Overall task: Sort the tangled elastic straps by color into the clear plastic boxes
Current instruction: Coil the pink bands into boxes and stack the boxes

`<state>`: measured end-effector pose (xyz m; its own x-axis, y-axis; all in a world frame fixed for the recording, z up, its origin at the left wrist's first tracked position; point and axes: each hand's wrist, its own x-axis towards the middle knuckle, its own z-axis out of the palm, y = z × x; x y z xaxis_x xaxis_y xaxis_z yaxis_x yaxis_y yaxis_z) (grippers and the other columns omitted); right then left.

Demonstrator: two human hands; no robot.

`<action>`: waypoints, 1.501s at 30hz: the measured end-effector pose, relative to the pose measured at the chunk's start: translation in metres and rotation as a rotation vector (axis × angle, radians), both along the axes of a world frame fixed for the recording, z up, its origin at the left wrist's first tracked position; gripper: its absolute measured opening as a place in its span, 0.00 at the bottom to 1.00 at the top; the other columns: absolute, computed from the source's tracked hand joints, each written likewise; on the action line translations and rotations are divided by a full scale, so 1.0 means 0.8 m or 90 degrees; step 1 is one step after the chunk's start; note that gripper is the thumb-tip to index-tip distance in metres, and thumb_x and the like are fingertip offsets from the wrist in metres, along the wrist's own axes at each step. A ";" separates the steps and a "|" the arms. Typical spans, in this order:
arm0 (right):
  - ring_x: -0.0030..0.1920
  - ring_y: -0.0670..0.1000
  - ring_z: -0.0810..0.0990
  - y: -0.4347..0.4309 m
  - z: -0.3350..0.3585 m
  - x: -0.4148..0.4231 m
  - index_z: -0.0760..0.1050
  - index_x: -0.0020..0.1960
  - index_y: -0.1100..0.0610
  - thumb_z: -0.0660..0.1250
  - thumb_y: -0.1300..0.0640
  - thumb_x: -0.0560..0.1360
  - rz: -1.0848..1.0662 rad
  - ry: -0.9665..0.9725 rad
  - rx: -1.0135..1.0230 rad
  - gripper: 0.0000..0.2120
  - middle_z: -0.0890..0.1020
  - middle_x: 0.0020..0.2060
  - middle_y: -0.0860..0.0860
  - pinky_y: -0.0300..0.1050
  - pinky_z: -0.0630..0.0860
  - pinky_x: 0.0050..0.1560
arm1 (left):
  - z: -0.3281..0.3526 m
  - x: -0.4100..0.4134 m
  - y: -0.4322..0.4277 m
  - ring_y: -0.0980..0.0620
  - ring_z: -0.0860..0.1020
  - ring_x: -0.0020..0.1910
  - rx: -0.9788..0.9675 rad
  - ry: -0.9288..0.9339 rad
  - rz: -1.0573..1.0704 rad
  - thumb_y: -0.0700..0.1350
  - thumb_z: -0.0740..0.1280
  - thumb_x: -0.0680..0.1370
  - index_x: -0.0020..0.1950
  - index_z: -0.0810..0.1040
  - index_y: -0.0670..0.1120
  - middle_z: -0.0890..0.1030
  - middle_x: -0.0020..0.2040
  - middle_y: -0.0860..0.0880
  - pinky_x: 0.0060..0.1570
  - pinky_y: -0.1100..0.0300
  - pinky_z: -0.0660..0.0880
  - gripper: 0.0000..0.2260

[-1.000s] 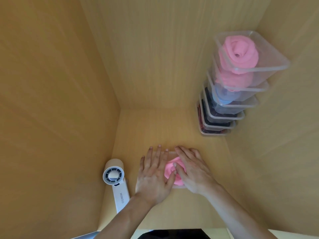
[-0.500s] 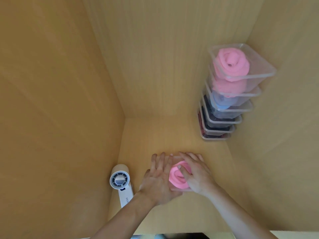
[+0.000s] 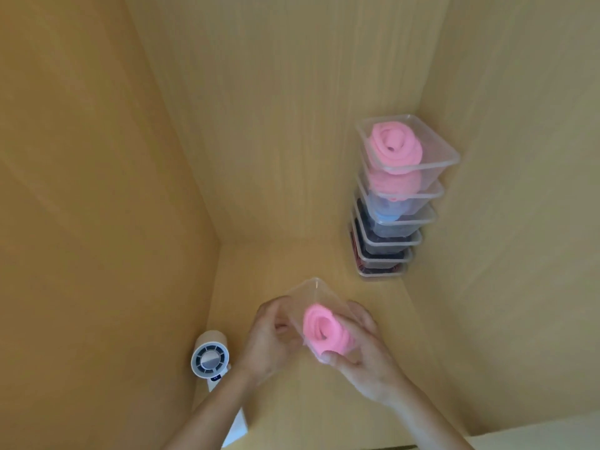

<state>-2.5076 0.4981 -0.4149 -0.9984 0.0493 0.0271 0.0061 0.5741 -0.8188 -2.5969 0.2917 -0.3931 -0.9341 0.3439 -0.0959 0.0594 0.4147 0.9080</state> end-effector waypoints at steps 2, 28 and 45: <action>0.74 0.29 0.49 -0.002 0.009 0.002 0.61 0.71 0.25 0.72 0.28 0.64 -0.002 0.009 0.015 0.38 0.47 0.75 0.27 0.23 0.53 0.68 | 0.015 -0.005 0.008 0.51 0.80 0.56 0.052 -0.007 0.050 0.32 0.77 0.71 0.61 0.77 0.47 0.80 0.59 0.49 0.62 0.58 0.76 0.22; 0.67 0.49 0.74 0.008 0.250 -0.065 0.76 0.69 0.46 0.75 0.55 0.74 -0.049 0.528 0.147 0.24 0.73 0.67 0.42 0.40 0.68 0.69 | 0.244 0.017 0.022 0.47 0.73 0.72 0.289 0.381 0.045 0.37 0.71 0.73 0.66 0.77 0.55 0.75 0.70 0.58 0.62 0.56 0.78 0.24; 0.63 0.56 0.75 0.094 0.335 -0.092 0.80 0.64 0.56 0.76 0.68 0.70 -0.234 0.523 0.246 0.24 0.77 0.65 0.50 0.38 0.66 0.68 | 0.304 -0.056 0.159 0.53 0.75 0.68 0.388 0.314 -0.068 0.35 0.70 0.78 0.68 0.71 0.49 0.76 0.67 0.53 0.66 0.52 0.76 0.22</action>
